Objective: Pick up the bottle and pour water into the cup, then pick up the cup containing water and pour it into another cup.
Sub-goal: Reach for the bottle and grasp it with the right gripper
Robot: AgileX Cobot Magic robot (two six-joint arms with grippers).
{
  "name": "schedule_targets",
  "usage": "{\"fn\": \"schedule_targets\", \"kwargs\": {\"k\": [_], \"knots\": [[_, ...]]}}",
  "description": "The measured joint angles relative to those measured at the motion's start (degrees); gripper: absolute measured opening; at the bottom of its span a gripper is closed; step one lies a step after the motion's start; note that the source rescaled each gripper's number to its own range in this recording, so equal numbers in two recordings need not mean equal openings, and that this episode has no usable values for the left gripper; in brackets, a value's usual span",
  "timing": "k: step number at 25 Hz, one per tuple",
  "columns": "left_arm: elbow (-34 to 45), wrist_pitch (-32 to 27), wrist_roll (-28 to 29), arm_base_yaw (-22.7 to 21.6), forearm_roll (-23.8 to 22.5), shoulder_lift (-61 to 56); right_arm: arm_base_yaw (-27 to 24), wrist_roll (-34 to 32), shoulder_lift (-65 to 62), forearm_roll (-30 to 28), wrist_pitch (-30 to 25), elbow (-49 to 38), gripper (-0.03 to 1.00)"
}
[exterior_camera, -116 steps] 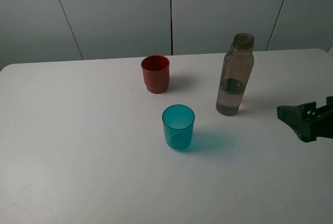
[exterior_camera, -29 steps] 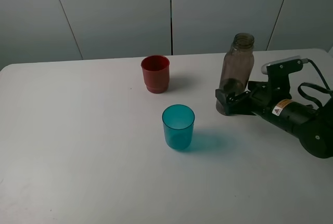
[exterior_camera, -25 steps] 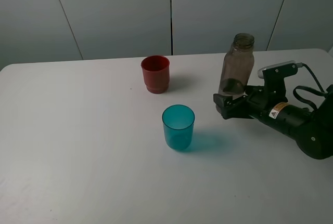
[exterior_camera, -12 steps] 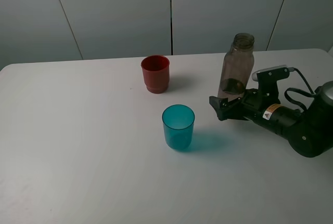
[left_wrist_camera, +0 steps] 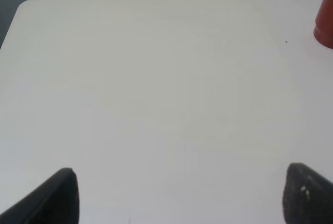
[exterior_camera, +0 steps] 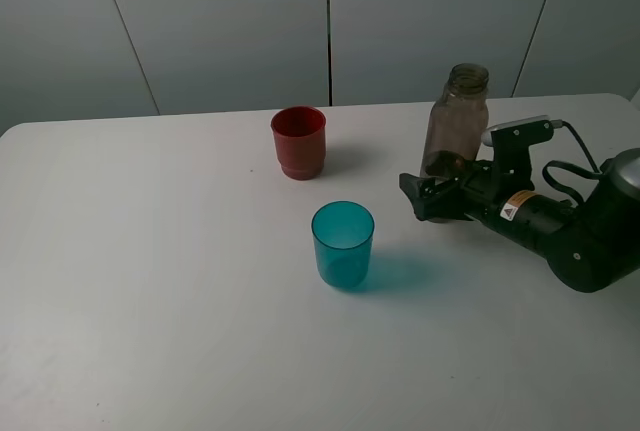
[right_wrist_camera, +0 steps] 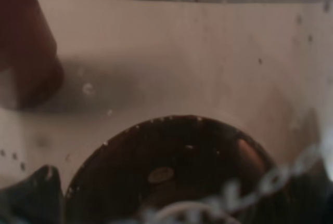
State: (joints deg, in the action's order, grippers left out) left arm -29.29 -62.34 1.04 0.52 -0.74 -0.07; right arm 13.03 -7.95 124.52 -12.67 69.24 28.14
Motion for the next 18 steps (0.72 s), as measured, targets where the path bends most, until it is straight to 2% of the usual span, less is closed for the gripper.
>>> {"fn": "schedule_targets", "kwargs": {"k": [18], "knots": [[0.00,0.00,0.00,0.00,0.00,0.00,0.00,0.00,0.00,1.47,0.00,2.09,1.00]]}}
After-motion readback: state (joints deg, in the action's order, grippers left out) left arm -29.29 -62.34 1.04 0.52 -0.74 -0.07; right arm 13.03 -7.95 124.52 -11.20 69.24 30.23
